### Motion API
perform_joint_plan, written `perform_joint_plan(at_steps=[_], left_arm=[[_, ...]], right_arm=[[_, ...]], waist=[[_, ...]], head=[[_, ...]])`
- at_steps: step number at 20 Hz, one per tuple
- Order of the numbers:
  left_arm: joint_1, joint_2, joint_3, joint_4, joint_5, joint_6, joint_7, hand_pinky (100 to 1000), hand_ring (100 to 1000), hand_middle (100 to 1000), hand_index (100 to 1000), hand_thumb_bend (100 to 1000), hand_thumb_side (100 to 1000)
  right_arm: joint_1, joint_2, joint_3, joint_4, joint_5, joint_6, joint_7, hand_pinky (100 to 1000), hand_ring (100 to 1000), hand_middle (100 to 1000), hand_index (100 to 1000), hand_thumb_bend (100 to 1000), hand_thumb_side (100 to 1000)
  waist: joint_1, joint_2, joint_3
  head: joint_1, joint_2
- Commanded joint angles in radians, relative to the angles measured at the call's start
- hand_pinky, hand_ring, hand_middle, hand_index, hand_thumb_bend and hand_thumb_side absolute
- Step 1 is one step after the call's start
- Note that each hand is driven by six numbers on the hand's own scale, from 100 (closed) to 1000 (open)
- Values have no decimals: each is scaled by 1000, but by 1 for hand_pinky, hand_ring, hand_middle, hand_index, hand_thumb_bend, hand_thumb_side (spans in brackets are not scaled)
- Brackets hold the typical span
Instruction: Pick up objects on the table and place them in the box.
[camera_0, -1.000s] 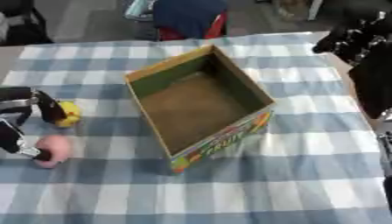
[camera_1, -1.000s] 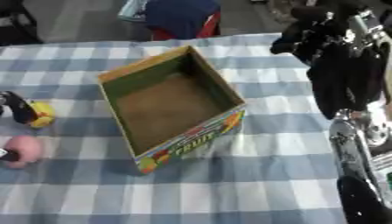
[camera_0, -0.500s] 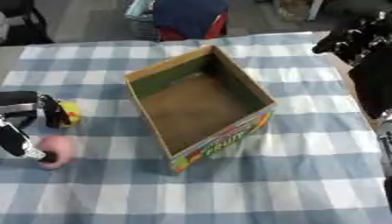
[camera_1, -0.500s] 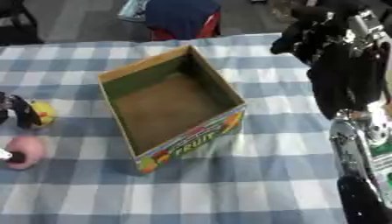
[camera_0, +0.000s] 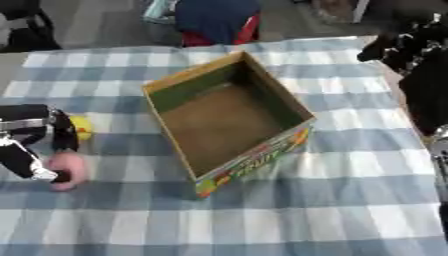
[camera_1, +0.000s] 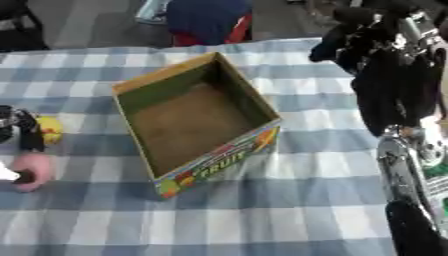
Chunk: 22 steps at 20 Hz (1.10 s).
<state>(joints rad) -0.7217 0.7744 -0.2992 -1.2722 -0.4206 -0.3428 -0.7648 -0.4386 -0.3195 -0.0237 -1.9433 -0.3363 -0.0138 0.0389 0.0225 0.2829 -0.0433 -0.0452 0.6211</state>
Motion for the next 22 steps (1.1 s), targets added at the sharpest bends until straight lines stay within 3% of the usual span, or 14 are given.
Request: perform_joint_plan(at_steps=[1, 8, 14, 22], left_arm=[[-10, 31, 3, -16, -3, -141, -142, 176, 498, 443, 568, 382, 197], [-15, 33, 13, -26, -35, -133, -142, 159, 482, 420, 461, 101, 134], [-25, 35, 44, -49, -52, -119, -142, 145, 472, 408, 392, 100, 125], [-74, 31, 145, -135, -97, -87, -100, 114, 450, 373, 343, 100, 100]], right_arm=[[-9, -8, 0, -13, -2, -1, -2, 610, 566, 522, 723, 100, 1000], [-8, -7, 0, -13, -3, 0, -2, 611, 566, 522, 724, 100, 1000], [-7, -8, -1, -13, -3, 1, -2, 611, 567, 522, 724, 100, 1000], [-7, -12, -2, -14, -4, -2, -4, 612, 567, 522, 724, 100, 1000]], waist=[[0, -16, 1], [-1, -17, 1], [-1, -18, 4], [0, -19, 5]], head=[[3, -2], [6, -3], [6, -1], [3, 1]])
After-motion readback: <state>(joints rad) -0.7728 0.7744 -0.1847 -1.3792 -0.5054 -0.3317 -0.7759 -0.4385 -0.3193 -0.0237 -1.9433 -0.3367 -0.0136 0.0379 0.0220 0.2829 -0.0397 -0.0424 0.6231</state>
